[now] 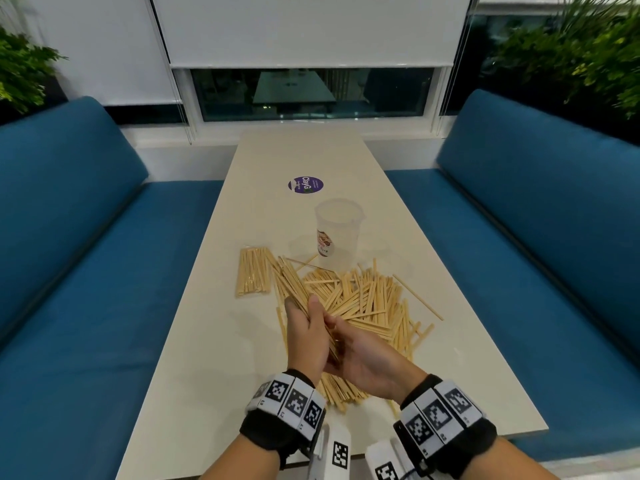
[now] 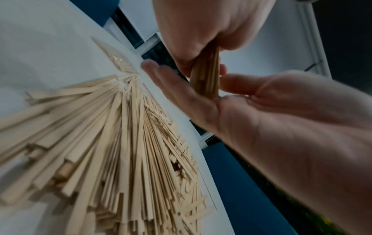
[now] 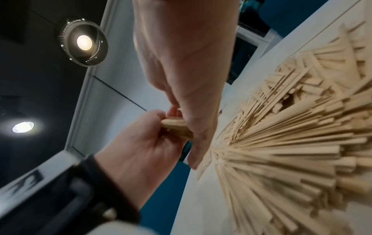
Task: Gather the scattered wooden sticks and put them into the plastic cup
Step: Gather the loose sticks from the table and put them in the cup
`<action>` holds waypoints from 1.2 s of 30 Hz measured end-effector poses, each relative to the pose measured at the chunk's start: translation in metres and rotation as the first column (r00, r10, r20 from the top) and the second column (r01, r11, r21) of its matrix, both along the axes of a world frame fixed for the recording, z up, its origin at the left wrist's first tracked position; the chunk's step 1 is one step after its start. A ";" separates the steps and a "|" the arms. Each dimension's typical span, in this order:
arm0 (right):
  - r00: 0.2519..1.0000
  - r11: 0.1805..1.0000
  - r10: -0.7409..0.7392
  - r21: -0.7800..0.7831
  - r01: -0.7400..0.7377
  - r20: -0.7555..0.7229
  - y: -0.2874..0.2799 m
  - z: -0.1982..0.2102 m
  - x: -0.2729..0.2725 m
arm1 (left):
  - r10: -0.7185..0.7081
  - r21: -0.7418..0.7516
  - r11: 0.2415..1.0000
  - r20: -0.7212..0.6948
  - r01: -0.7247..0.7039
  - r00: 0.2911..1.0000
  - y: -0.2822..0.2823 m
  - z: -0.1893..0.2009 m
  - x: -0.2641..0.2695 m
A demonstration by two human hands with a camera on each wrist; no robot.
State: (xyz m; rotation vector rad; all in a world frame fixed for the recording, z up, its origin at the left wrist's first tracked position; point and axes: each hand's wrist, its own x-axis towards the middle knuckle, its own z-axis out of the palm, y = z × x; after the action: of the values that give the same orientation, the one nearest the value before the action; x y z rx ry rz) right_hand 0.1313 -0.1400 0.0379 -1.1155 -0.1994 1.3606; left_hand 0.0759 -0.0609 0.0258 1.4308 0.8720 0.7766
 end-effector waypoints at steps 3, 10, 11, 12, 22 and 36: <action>0.862 0.960 0.181 -0.274 -0.051 0.474 -0.010 -0.004 0.009 | -0.011 -0.089 0.996 0.026 0.013 1.000 0.007 -0.003 -0.006; 0.256 0.638 0.722 -0.761 0.116 0.643 -0.062 -0.032 0.028 | 0.023 -0.291 0.956 0.003 -0.021 1.000 0.032 -0.022 -0.031; 0.234 0.600 0.758 -0.791 0.118 0.609 -0.064 -0.036 0.026 | 0.018 -0.312 0.950 -0.004 -0.019 1.000 0.032 -0.023 -0.032; 0.228 0.577 0.776 -0.808 0.123 0.589 -0.066 -0.040 0.025 | 0.015 -0.336 0.942 -0.009 -0.017 1.000 0.033 -0.027 -0.033; 0.297 0.531 0.785 -0.837 0.129 0.544 -0.070 -0.024 0.031 | -0.116 -0.374 0.925 -0.098 0.072 0.988 0.025 -0.036 -0.030; 0.243 0.782 0.448 -0.509 0.361 0.860 -0.055 0.022 0.031 | -0.316 -0.450 0.862 -0.118 0.233 0.941 0.014 -0.037 -0.017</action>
State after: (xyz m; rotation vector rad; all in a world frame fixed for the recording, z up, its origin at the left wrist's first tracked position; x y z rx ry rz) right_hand 0.1627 -0.1955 0.0597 -2.5442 -0.7472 0.4817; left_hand 0.0588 -0.0472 -0.0108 1.2037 0.8901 0.2089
